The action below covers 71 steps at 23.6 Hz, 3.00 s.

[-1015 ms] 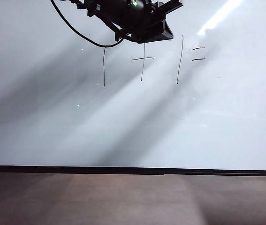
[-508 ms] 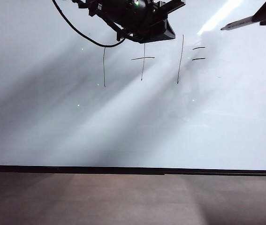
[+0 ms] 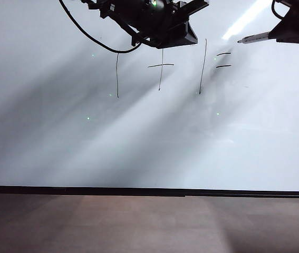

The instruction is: Reach to the right to find the marker pen, pick it up, and write the answer to the math problem on the whiteboard.

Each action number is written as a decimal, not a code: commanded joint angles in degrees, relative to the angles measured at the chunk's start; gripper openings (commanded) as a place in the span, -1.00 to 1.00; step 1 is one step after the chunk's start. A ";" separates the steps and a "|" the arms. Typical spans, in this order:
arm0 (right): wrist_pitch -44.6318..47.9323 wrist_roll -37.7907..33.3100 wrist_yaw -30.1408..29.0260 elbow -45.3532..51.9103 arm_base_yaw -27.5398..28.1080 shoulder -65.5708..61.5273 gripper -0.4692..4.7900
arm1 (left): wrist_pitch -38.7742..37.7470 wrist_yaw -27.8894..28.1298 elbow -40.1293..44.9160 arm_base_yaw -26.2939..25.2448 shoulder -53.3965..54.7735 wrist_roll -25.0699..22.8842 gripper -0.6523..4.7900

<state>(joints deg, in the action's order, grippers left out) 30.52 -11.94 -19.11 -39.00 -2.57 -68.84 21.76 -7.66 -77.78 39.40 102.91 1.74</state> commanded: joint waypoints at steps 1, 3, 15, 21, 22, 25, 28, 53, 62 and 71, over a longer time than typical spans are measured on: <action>1.40 0.20 -0.13 -1.70 -0.09 -0.52 -0.85 | 0.55 -0.04 -0.02 0.13 -0.26 -0.22 -0.78; 1.49 0.39 -0.11 -1.73 -0.04 -0.50 -0.85 | 0.55 -0.04 -0.04 0.13 -0.26 -0.22 -0.78; 1.46 1.07 1.55 -2.10 -0.02 -1.01 -0.86 | 0.57 -0.04 -0.04 0.13 -0.26 -0.22 -0.78; 1.31 1.07 1.40 -3.39 -0.02 -2.64 -0.86 | 0.52 -0.04 -0.02 0.13 -0.26 -0.22 -0.78; 1.27 1.07 1.42 -3.39 -0.02 -2.64 -0.85 | 0.52 -0.04 -0.02 0.13 -0.26 -0.22 -0.78; 1.16 1.44 1.73 -3.39 -0.02 -2.64 -0.85 | 0.55 -0.04 -0.02 0.13 -0.26 -0.22 -0.78; 0.15 1.46 3.67 -3.37 0.57 -2.62 -0.86 | 0.57 -0.04 -0.02 0.13 -0.26 -0.22 -0.78; -2.54 1.92 -0.52 -1.68 9.86 -1.60 -0.86 | 0.57 -0.04 -0.02 0.13 -0.26 -0.22 -0.78; -5.40 4.46 -0.52 -0.48 9.84 -1.86 -0.86 | 0.57 -0.04 -0.02 0.13 -0.26 -0.22 -0.78; -3.89 4.50 -2.91 1.05 6.16 -0.52 -0.86 | 0.57 -0.04 -0.02 0.13 -0.26 -0.22 -0.78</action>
<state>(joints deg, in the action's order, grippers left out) 26.00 -7.70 -21.12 -37.93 4.78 -69.49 21.65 -7.66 -77.67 39.40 102.91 1.74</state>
